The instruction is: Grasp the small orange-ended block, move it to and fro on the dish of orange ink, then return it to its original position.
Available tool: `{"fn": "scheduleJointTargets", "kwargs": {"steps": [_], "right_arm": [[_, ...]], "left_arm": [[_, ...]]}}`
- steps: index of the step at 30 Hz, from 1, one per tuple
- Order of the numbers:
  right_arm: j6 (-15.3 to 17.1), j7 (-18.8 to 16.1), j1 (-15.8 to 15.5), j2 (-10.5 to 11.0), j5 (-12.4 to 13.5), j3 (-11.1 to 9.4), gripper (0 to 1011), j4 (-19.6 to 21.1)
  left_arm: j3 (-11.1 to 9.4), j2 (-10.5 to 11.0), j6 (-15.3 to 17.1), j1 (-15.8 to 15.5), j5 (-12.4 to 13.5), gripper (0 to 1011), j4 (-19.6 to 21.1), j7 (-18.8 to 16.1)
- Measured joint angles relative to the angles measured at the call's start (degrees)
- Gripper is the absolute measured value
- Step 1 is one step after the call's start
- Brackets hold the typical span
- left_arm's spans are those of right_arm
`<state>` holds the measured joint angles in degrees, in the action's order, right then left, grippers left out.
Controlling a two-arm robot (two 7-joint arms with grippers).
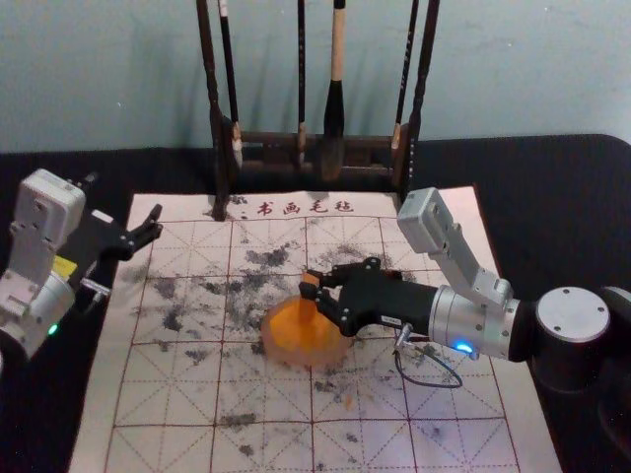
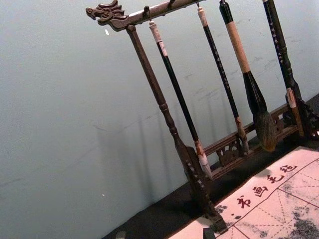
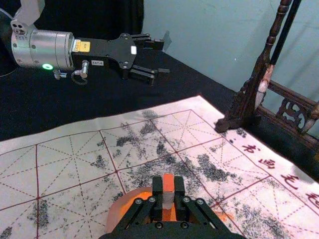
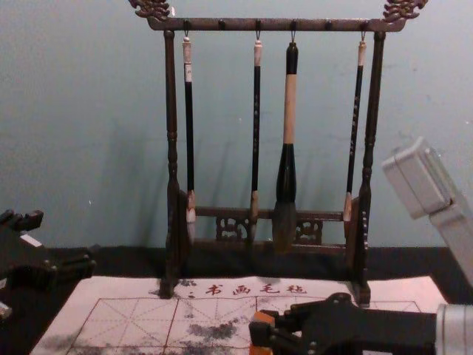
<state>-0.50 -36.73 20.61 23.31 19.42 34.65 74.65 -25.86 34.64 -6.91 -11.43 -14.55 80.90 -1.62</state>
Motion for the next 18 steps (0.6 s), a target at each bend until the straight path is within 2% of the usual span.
{"fn": "scheduleJointTargets", "kwargs": {"steps": [18], "right_arm": [[-0.15,0.33,-0.95,0.87,-0.02,-0.62,126,0.92]], "left_arm": [[0.0,0.0,0.0,0.0,0.0,1001,0.0,-0.01]]}}
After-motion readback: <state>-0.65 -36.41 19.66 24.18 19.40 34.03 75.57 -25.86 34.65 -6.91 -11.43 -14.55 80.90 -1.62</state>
